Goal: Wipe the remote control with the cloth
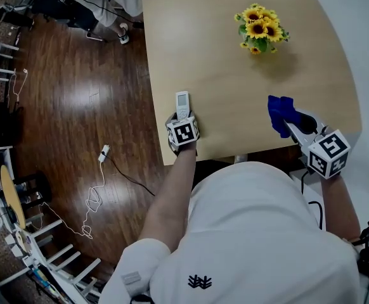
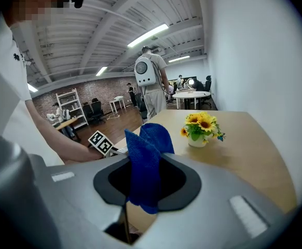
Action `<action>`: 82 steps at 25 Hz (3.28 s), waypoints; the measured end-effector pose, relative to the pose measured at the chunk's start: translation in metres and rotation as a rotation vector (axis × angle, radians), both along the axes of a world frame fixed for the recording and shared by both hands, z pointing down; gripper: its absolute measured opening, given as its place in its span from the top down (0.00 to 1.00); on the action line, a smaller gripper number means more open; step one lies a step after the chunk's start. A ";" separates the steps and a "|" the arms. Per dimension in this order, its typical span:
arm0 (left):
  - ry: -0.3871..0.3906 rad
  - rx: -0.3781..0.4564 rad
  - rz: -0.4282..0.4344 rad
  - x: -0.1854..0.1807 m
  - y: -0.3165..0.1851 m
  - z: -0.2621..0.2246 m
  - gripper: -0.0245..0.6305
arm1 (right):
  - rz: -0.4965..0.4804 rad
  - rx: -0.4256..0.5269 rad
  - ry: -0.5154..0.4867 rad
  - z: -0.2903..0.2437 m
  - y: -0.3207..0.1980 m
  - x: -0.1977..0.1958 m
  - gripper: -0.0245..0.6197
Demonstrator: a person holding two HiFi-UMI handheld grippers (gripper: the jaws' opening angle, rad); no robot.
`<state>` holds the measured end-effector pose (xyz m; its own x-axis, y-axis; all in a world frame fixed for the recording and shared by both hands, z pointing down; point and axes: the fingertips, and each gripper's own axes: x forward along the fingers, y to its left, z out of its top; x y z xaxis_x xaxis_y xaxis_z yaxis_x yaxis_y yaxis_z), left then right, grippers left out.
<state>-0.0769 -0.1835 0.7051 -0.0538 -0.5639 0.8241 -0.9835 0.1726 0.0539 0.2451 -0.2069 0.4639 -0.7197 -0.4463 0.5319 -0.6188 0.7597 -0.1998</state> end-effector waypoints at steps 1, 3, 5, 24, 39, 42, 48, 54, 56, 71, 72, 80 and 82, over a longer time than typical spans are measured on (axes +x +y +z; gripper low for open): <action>0.000 -0.005 0.009 0.001 0.000 -0.002 0.54 | -0.004 -0.003 -0.004 0.001 0.000 0.000 0.83; -0.035 -0.006 0.036 -0.003 -0.001 -0.002 0.54 | -0.012 -0.008 -0.016 0.001 0.001 -0.002 0.83; -0.066 0.001 0.059 -0.006 -0.002 -0.004 0.54 | -0.021 -0.008 -0.030 0.001 0.002 -0.006 0.83; -0.088 0.017 0.266 0.036 0.117 -0.077 0.54 | -0.063 -0.086 -0.182 0.036 0.029 -0.026 0.83; 0.049 0.265 0.459 0.018 0.289 -0.144 0.54 | -0.024 0.029 -0.068 0.029 0.175 -0.078 0.83; 0.123 0.350 0.481 0.020 0.324 -0.146 0.55 | 0.057 0.031 -0.068 0.036 0.214 -0.078 0.83; 0.180 0.440 0.486 -0.016 0.427 -0.185 0.55 | 0.054 0.004 -0.038 0.022 0.335 -0.123 0.83; 0.156 0.505 0.487 -0.035 0.438 -0.207 0.55 | 0.004 0.127 -0.038 -0.016 0.346 -0.142 0.83; 0.178 0.537 0.466 -0.037 0.438 -0.221 0.55 | 0.000 0.149 -0.051 -0.026 0.353 -0.146 0.83; 0.174 0.613 0.476 -0.045 0.443 -0.261 0.55 | -0.056 0.246 -0.037 -0.057 0.361 -0.158 0.83; 0.183 0.610 0.485 -0.041 0.445 -0.266 0.55 | -0.060 0.247 -0.038 -0.057 0.362 -0.159 0.83; 0.215 0.624 0.532 -0.028 0.457 -0.272 0.55 | -0.085 0.243 -0.028 -0.055 0.372 -0.164 0.83; 0.199 0.630 0.528 -0.032 0.458 -0.265 0.55 | -0.088 0.247 -0.024 -0.056 0.373 -0.165 0.83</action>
